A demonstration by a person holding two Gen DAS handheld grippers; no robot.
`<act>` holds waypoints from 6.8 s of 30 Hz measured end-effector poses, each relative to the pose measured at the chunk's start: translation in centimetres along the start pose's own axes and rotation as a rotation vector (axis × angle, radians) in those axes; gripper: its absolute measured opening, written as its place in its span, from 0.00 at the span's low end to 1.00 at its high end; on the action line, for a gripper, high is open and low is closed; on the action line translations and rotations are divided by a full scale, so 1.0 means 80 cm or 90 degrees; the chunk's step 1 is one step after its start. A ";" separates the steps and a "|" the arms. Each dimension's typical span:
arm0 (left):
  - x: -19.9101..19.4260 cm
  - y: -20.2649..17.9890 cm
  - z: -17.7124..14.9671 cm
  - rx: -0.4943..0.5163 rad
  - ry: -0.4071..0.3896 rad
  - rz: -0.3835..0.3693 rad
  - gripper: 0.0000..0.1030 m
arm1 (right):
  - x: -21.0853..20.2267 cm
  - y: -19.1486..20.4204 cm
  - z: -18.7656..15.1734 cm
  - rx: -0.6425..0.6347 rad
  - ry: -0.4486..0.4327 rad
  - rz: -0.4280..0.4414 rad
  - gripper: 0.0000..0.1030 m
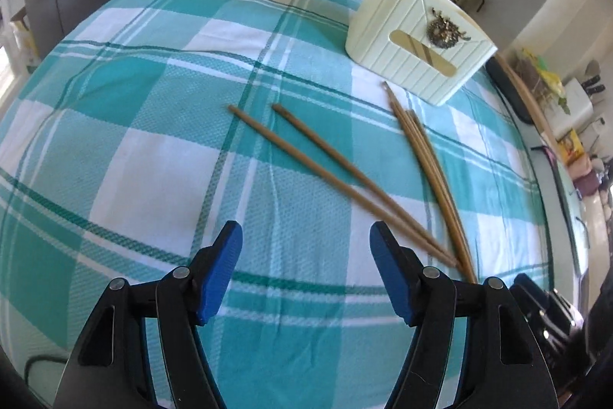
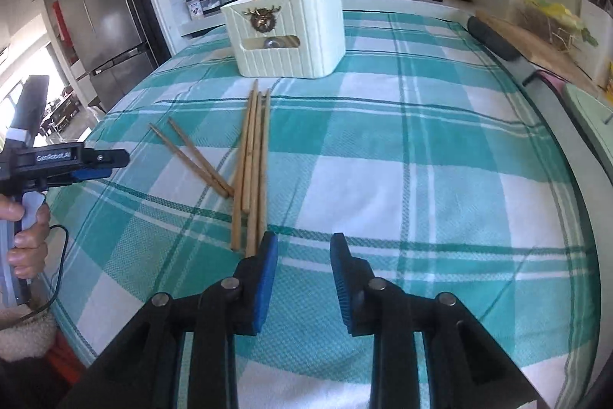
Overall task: Organize utensils
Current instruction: 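Open both grippers to release the utensils and return toward the chopsticks, then grasp a wooden chopstick with the right gripper while the left grasps another chopstick, then lift both chopsticks and carry them over the cream caddy, then lower the chopsticks into the caddy and open both grippers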
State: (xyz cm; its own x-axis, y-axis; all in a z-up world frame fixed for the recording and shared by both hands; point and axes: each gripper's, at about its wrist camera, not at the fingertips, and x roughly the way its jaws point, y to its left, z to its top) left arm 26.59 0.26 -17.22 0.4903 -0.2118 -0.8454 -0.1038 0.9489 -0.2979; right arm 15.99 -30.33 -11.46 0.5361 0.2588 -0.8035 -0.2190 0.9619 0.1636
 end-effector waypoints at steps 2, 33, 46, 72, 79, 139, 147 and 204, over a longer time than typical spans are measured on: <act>0.016 -0.003 0.008 -0.014 -0.001 0.024 0.69 | 0.016 0.005 0.014 -0.010 0.011 0.012 0.28; 0.036 -0.037 0.008 0.428 0.014 0.071 0.06 | 0.061 -0.011 0.024 0.001 0.079 -0.056 0.06; 0.032 -0.004 0.014 0.057 0.009 0.007 0.73 | 0.052 -0.017 0.012 0.028 0.073 -0.074 0.06; 0.002 0.050 -0.005 0.274 0.033 0.088 0.36 | 0.038 -0.036 0.004 0.012 0.106 -0.095 0.06; 0.022 0.037 0.016 0.251 0.017 -0.041 0.09 | 0.038 -0.035 0.003 0.015 0.102 -0.101 0.06; -0.225 -0.031 0.101 0.219 -0.264 -0.131 0.03 | -0.161 0.027 0.177 -0.048 -0.259 0.045 0.06; -0.244 -0.042 0.122 0.226 -0.297 -0.134 0.03 | -0.169 0.041 0.203 -0.072 -0.279 0.039 0.06; -0.058 -0.022 0.047 0.145 -0.036 -0.052 0.38 | -0.043 -0.037 0.127 0.026 -0.139 -0.049 0.22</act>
State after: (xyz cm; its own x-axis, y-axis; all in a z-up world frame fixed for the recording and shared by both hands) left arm 27.75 0.45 -11.15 0.5373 -0.2832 -0.7944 0.1334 0.9586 -0.2515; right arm 23.05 -33.21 -3.37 0.7151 0.1927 -0.6719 -0.1395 0.9813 0.1330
